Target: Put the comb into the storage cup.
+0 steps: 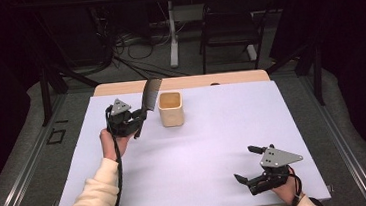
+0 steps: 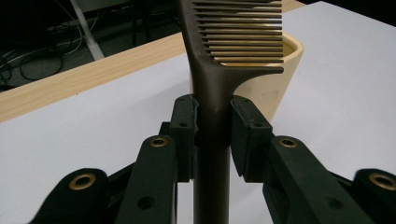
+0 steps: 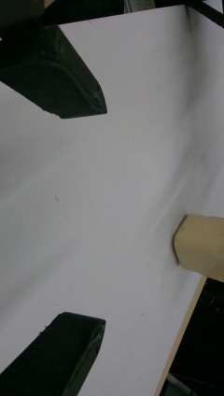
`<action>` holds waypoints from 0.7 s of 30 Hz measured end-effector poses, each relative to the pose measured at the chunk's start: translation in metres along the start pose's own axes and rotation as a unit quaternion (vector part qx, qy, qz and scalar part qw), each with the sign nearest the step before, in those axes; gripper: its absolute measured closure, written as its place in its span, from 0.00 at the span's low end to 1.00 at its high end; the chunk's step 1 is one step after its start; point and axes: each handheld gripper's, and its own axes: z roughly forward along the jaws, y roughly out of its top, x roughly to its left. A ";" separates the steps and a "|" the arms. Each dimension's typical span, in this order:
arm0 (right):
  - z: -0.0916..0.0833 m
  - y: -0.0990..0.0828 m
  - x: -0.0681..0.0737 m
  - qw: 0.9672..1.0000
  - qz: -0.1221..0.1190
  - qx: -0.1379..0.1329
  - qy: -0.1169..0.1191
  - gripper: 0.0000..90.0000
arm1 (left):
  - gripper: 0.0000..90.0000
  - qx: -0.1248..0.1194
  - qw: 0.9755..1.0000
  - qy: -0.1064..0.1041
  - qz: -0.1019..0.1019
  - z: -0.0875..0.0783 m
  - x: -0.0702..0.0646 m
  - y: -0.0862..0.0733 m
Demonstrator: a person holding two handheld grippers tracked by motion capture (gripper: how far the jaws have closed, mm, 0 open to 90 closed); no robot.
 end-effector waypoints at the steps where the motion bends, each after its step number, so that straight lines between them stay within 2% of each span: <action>1: 0.000 0.000 0.000 1.000 0.001 0.000 0.000 0.00 | 0.80 0.000 1.000 0.000 0.000 0.000 0.000 0.001; 21: 0.000 0.000 0.000 1.000 0.000 -0.002 0.000 0.00 | 0.80 -0.022 1.000 0.003 -0.002 -0.003 0.002 0.021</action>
